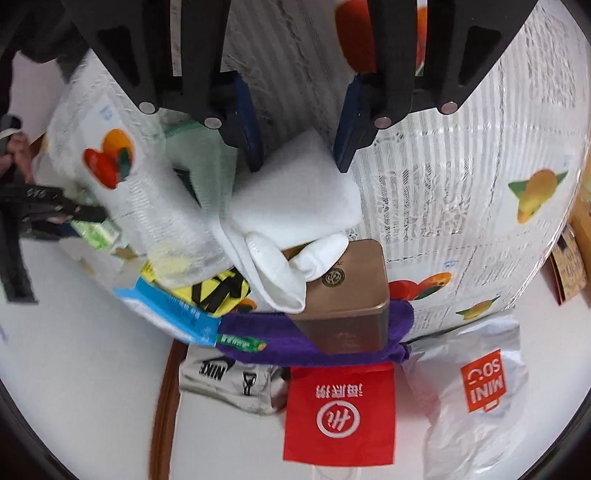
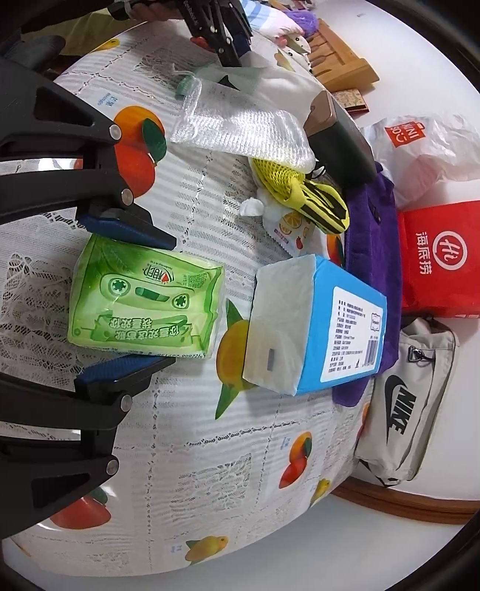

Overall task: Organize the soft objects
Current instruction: 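Close the left tool on the white foam block and lift it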

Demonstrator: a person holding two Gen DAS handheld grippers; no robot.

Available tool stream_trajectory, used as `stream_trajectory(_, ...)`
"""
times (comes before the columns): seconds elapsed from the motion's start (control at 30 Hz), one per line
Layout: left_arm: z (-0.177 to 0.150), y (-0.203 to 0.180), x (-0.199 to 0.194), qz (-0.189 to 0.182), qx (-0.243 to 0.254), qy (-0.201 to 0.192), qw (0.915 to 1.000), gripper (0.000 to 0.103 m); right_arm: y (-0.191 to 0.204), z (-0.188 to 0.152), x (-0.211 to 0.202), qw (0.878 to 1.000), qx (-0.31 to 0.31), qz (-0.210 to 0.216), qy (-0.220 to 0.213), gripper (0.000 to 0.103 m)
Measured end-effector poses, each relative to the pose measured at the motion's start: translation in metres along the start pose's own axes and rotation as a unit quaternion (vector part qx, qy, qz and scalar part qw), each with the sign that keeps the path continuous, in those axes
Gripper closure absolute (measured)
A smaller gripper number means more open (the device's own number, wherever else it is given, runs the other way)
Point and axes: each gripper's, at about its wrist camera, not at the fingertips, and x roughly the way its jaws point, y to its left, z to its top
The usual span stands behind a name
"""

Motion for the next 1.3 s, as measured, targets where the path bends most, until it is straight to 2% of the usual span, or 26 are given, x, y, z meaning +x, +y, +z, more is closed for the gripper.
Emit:
stream_trajectory(0.6, -0.001, 0.008, -0.077, 0.033, -0.035, -0.060, 0.9970, 0.074, 0.006, -0.001, -0.038, 0.999, -0.009, 0.015, -0.043, 0.049)
stream_trajectory(0.63, -0.001, 0.008, -0.081, 0.032, -0.038, -0.064, 0.9967, 0.101, 0.006, -0.001, -0.040, 0.999, -0.009, 0.016, -0.046, 0.049)
stream_trajectory(0.73, 0.001, 0.012, -0.088, 0.028, -0.056, -0.063, 0.9960, 0.100, 0.007, -0.001, -0.046, 0.998, -0.011, 0.018, -0.051, 0.049)
stream_trajectory(0.8, 0.003, 0.006, -0.083, 0.055, -0.034, -0.062, 0.9960, 0.100, 0.009, -0.002, -0.048, 0.998, -0.013, 0.021, -0.054, 0.049)
stream_trajectory(0.87, 0.004, 0.010, -0.070, 0.041, -0.046, -0.042, 0.9972, 0.099, 0.011, -0.002, -0.049, 0.998, -0.015, 0.021, -0.054, 0.049)
stream_trajectory(1.0, 0.004, 0.027, -0.049, 0.059, -0.069, -0.021, 0.9957, 0.098, 0.013, -0.003, -0.050, 0.998, -0.016, 0.023, -0.055, 0.049)
stream_trajectory(1.03, 0.005, 0.032, -0.044, 0.067, -0.077, -0.016, 0.9947, 0.095, 0.013, -0.003, -0.050, 0.998, -0.017, 0.023, -0.055, 0.049)
stream_trajectory(1.1, 0.010, 0.043, -0.037, 0.059, -0.093, -0.011, 0.9939, 0.087, 0.013, -0.002, -0.048, 0.998, -0.019, 0.018, -0.051, 0.049)
stream_trajectory(1.17, 0.017, 0.052, -0.033, 0.071, -0.109, -0.016, 0.9914, 0.059, 0.013, -0.001, -0.044, 0.999, -0.018, 0.015, -0.046, 0.049)
stream_trajectory(1.23, 0.025, 0.059, -0.028, 0.090, -0.122, -0.020, 0.9882, 0.038, 0.012, 0.000, -0.039, 0.999, -0.017, 0.013, -0.041, 0.049)
stream_trajectory(1.3, 0.034, 0.063, -0.022, 0.098, -0.125, -0.027, 0.9870, 0.038, 0.011, 0.002, -0.032, 0.999, -0.014, 0.012, -0.032, 0.049)
